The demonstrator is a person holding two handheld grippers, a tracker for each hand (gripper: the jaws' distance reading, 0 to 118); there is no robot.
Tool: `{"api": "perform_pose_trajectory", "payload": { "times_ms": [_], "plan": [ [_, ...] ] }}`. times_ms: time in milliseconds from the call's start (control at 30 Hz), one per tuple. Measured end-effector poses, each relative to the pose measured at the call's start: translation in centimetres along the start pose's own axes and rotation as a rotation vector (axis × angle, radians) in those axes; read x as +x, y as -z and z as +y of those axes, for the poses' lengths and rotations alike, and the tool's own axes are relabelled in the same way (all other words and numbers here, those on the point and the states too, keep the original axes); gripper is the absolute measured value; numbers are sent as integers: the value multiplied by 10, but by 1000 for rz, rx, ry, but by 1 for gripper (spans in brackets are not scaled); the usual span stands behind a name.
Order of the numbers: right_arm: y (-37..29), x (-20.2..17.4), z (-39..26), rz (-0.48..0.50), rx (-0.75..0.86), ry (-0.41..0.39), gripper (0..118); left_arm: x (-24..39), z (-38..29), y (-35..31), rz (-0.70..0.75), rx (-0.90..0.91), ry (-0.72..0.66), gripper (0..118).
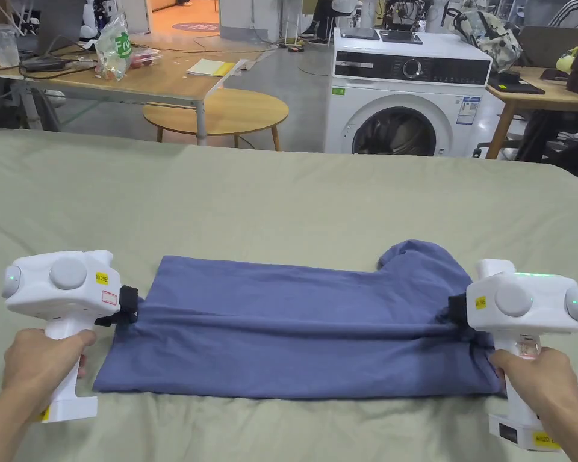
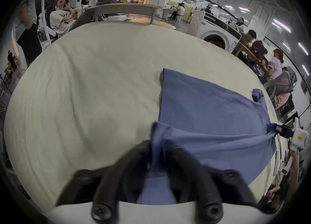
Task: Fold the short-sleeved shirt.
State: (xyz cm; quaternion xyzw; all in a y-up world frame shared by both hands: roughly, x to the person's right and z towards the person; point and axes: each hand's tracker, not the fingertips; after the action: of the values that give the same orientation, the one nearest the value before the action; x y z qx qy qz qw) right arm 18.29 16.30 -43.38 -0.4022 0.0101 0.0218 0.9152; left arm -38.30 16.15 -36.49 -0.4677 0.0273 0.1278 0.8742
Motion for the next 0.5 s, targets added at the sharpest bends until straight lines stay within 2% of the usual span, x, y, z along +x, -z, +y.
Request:
{"api": "perform_pose_trajectory", "payload": {
  "times_ms": [33,67,133,300,333,367,400,433,467,500],
  "plan": [
    [-5,-1,0,-12,27,-2,41,0,-1,-4,-10,11,0,28],
    [-13,-3,1,-22,62,-5,53,1,-4,-11,-39,38,-7,38],
    [-31,-9,-3,-20,128,-17,55,5,-8,-25,-59,107,-1,42],
    [-76,-32,-22,13,309,-26,55,21,-31,-69,-91,313,58,42],
    [-83,-37,-27,19,337,-29,52,25,-38,-77,-96,347,74,41],
    [-90,-44,-32,15,365,-37,39,30,-47,-85,-96,379,105,30],
    [-96,-49,-39,16,387,-50,21,37,-57,-92,-72,411,120,12],
    [-101,-54,-44,14,412,-50,5,42,-65,-97,-60,419,144,0],
    [-106,-59,-50,2,425,-49,0,47,-75,-102,-30,436,157,0],
    [-112,-63,-55,4,449,-40,0,49,-82,-106,-25,468,160,0]
  ]
}}
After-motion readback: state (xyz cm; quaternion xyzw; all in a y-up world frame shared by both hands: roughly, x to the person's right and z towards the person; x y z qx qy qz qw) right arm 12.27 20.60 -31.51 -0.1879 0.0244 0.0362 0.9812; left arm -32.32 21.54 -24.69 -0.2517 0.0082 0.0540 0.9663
